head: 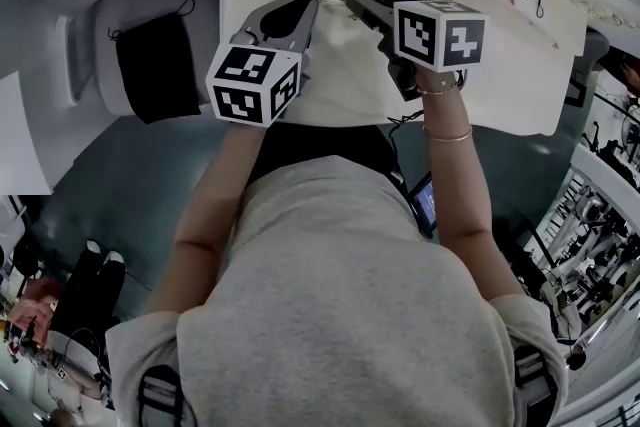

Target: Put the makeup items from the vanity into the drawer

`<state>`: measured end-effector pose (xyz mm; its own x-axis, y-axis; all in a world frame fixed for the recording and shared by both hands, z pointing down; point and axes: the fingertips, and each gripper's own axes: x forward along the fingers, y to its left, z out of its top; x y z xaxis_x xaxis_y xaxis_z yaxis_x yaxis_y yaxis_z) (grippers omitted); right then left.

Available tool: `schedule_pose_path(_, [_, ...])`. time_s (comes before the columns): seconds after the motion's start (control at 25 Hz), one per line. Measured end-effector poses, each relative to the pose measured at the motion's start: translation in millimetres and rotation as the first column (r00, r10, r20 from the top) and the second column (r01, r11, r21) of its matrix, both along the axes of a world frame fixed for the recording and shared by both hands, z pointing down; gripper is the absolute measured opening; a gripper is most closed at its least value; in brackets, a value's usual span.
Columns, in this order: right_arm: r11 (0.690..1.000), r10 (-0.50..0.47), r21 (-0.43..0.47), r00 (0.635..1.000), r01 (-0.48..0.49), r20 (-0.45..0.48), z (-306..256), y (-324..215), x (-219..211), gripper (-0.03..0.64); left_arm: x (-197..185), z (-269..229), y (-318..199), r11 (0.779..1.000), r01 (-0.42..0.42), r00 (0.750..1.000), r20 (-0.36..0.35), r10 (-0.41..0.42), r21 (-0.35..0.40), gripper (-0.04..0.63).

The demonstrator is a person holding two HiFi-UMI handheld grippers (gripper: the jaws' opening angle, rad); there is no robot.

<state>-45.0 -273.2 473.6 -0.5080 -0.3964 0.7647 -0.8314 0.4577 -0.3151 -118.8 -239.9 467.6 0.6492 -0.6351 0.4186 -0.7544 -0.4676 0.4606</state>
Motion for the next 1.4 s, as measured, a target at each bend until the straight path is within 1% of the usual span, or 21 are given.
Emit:
schedule_pose_path(0.24, [0.999, 0.045, -0.002, 0.998, -0.045, -0.032, 1.2, -2.5, 2.4, 0.321, 0.7, 2.0, 2.5, 1.0, 0.011, 1.0, 0.006, -0.011, -0.008, 0.009])
schedule_pose_path(0.52, [0.997, 0.08, -0.005, 0.991, -0.081, -0.108, 6.4, -5.7, 3.0, 0.321, 1.1, 6.3, 0.2, 0.999, 0.02, 1.0, 0.005, -0.02, -0.028, 0.009])
schedule_pose_path(0.8, [0.993, 0.12, 0.01, 0.977, -0.12, -0.178, 9.2, -7.7, 4.4, 0.321, 0.9, 4.0, 0.5, 1.0, 0.016, 1.0, -0.019, -0.017, -0.024, 0.009])
schedule_pose_path(1.16, [0.989, 0.143, 0.006, 0.967, -0.145, -0.209, 12.0, -9.4, 6.1, 0.321, 2.0, 6.0, 0.2, 0.999, 0.007, 1.0, -0.017, -0.007, -0.032, 0.009])
schedule_pose_path(1.4, [0.99, 0.142, 0.005, 0.969, -0.144, -0.204, 11.6, -9.6, 5.8, 0.321, 0.8, 5.5, -0.1, 0.999, 0.008, 1.0, -0.017, -0.008, -0.031, 0.009])
